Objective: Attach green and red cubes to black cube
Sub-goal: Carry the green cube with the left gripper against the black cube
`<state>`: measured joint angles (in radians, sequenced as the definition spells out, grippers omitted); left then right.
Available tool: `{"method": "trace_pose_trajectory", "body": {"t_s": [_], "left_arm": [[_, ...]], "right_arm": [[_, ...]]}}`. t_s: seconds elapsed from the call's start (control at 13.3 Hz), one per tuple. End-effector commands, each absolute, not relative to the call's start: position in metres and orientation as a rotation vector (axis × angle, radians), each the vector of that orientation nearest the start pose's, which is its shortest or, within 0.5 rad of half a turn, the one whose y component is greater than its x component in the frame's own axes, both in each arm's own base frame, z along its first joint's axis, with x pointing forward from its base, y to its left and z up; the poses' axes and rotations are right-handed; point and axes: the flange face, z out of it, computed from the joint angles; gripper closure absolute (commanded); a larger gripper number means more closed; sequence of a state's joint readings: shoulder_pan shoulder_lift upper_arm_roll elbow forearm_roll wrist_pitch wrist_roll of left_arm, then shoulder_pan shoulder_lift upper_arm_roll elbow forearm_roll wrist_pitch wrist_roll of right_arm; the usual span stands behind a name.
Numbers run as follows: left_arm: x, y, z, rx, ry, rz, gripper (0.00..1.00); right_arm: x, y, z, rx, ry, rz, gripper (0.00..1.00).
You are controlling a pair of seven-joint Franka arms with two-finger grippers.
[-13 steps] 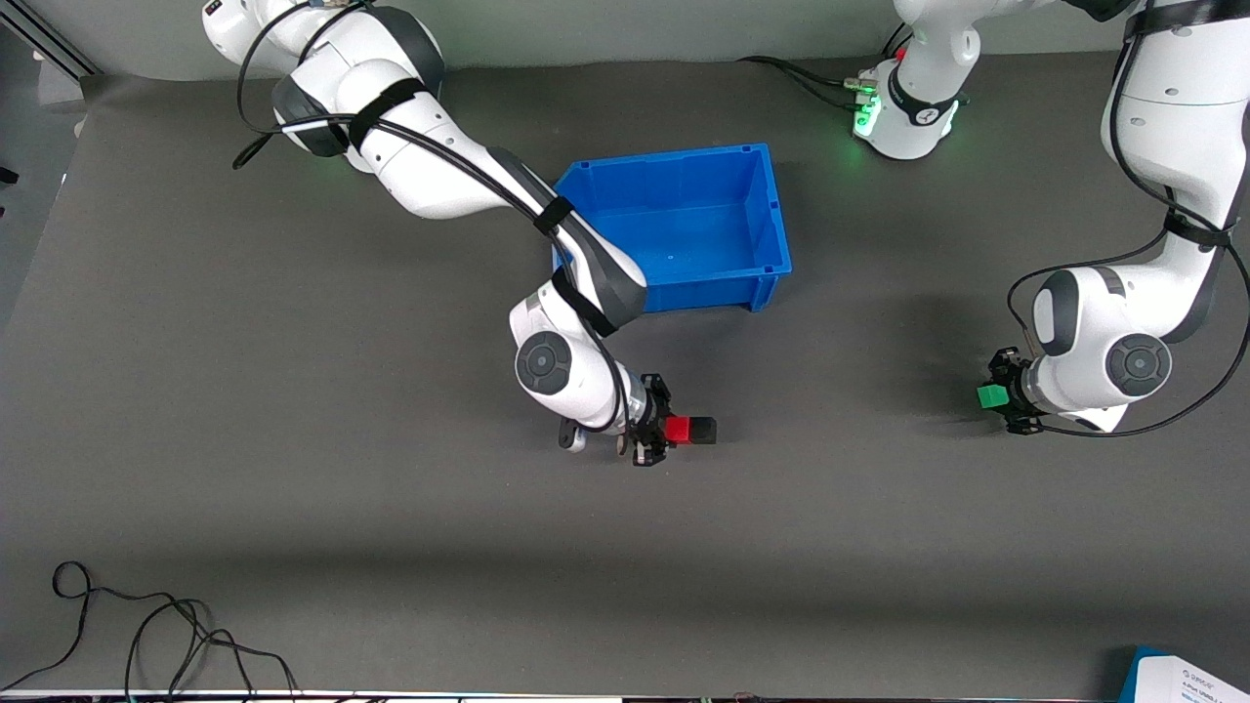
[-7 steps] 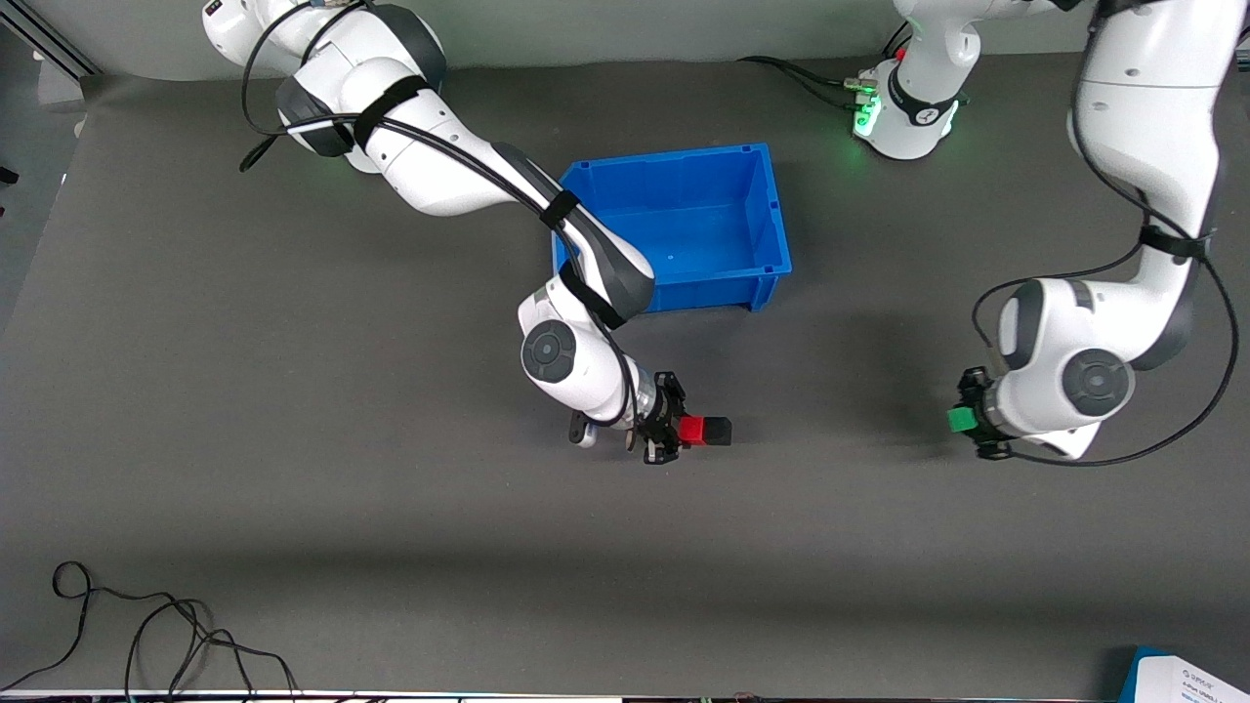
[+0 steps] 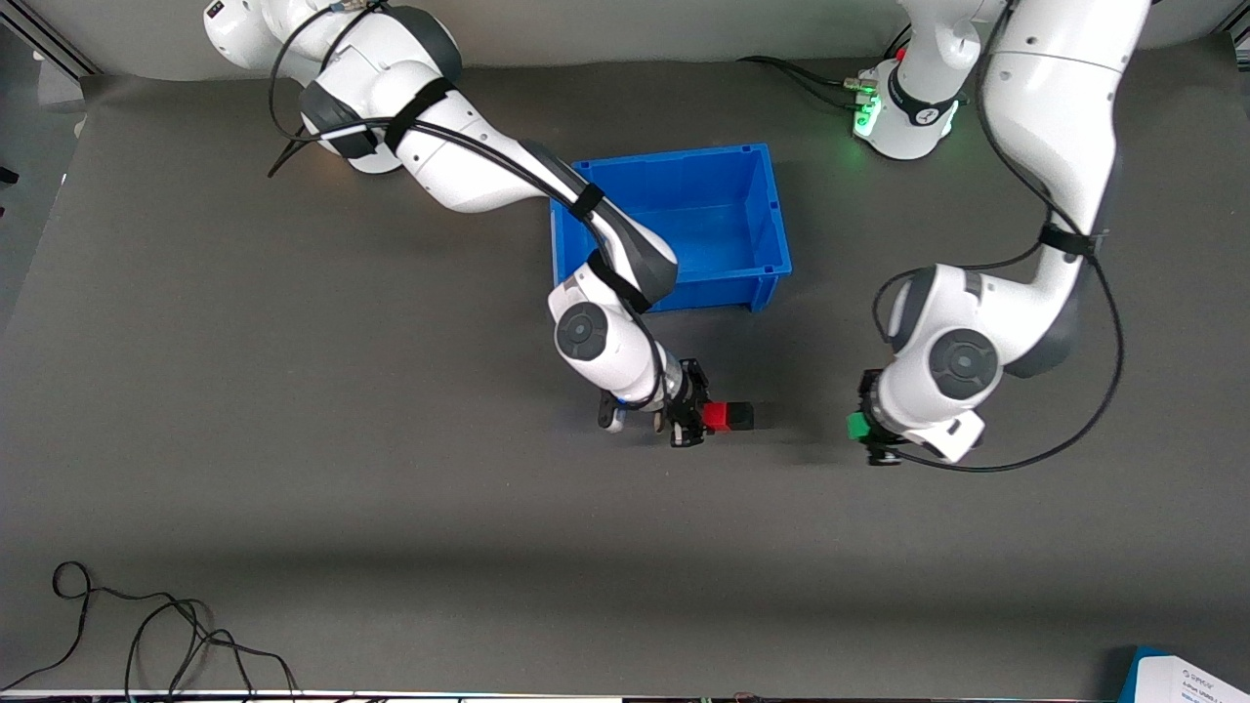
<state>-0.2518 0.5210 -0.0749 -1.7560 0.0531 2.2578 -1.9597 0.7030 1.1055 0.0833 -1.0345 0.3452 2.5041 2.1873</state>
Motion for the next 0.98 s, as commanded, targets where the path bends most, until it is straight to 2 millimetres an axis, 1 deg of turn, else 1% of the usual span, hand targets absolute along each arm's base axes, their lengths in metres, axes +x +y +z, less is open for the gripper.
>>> {"method": "trace_pose_trajectory", "body": {"t_s": [0.0, 0.08, 0.15, 0.23, 0.38, 0.45, 0.53, 0.6, 0.68, 0.75, 0.9], "left_arm": [[0.625, -0.243, 0.291, 2.18, 2.248, 0.003, 1.0], [0.625, -0.254, 0.294, 2.168, 2.237, -0.016, 1.0], [0.623, -0.265, 0.294, 2.169, 2.224, -0.033, 1.0], [0.623, -0.271, 0.292, 2.172, 2.213, -0.033, 1.0], [0.618, -0.289, 0.286, 2.177, 2.193, -0.042, 1.0], [0.618, -0.291, 0.28, 2.174, 2.193, -0.044, 1.0], [0.614, -0.299, 0.27, 2.181, 2.188, -0.048, 1.0], [0.614, -0.302, 0.261, 2.177, 2.192, -0.05, 1.0], [0.612, -0.306, 0.251, 2.177, 2.197, -0.053, 1.0], [0.61, -0.31, 0.241, 2.187, 2.196, -0.056, 1.0], [0.608, -0.314, 0.222, 2.196, 2.189, -0.052, 1.0]], "right_arm": [[0.595, 0.55, 0.19, -1.77, 2.066, 0.396, 0.83], [0.594, 0.549, 0.18, -1.777, 2.071, 0.392, 0.83], [0.591, 0.549, 0.172, -1.791, 2.074, 0.387, 0.83], [0.586, 0.553, 0.169, -1.804, 2.072, 0.388, 0.83], [0.582, 0.554, 0.162, -1.817, 2.078, 0.386, 0.83], [0.579, 0.554, 0.154, -1.825, 2.084, 0.386, 0.83], [0.578, 0.552, 0.144, -1.832, 2.094, 0.385, 0.83], [0.574, 0.553, 0.133, -1.862, 2.087, 0.364, 0.83], [0.568, 0.557, 0.129, -1.896, 2.072, 0.338, 0.83], [0.568, 0.557, 0.131, -1.908, 2.063, 0.328, 0.83], [0.577, 0.553, 0.141, -1.886, 2.065, 0.329, 0.83]]}}
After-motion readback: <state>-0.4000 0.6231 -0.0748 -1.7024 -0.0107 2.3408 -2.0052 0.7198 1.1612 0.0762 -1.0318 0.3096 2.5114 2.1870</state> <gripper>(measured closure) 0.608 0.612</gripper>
